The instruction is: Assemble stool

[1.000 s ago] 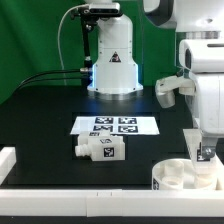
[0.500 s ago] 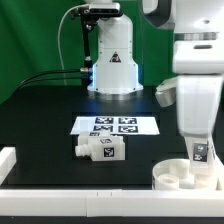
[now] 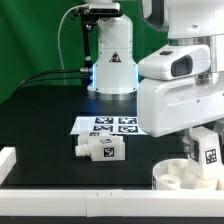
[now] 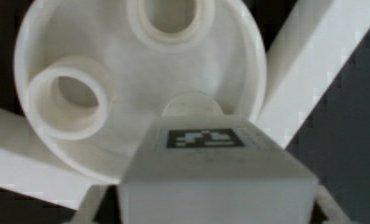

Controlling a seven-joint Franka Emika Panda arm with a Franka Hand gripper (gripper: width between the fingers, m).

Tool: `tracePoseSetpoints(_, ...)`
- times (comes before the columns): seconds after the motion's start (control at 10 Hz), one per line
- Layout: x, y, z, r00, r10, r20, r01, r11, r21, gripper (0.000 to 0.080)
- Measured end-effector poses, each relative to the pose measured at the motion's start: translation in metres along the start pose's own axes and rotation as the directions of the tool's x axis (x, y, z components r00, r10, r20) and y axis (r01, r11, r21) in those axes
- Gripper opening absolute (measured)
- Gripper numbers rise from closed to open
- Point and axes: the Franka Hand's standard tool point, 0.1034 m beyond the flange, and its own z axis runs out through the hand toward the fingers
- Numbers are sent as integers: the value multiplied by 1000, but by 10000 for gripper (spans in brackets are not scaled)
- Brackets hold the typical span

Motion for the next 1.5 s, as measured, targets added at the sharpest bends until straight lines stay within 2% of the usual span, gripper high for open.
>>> tracePoseSetpoints(0.2, 1, 0, 0, 985, 175, -6, -175, 985, 6, 334)
tracePoseSetpoints(0.4, 4, -1, 1, 860, 506, -68, -506, 862, 27, 334)
tracePoseSetpoints(0.6, 4, 5, 0, 689, 720, -85, -715, 694, 85, 334)
tracePoseSetpoints(0.8, 4, 5, 0, 638, 766, -78, -761, 642, 91, 334)
tracePoseSetpoints(0.9, 3, 6, 0, 583, 809, -69, -803, 587, 100, 335)
tracePoseSetpoints(1.0, 3, 5, 0, 496, 867, -53, -860, 498, 110, 335)
tracePoseSetpoints(1.1, 3, 3, 1, 344, 938, -31, -931, 345, 118, 335)
tracePoseSetpoints(1.3, 4, -5, 4, -12, 1000, -9, -990, -11, 143, 336)
tracePoseSetpoints(1.4, 5, -4, 4, -112, 994, 3, -981, -111, 161, 337)
tracePoseSetpoints(1.5, 5, -5, 4, -179, 984, 21, -970, -180, 165, 337)
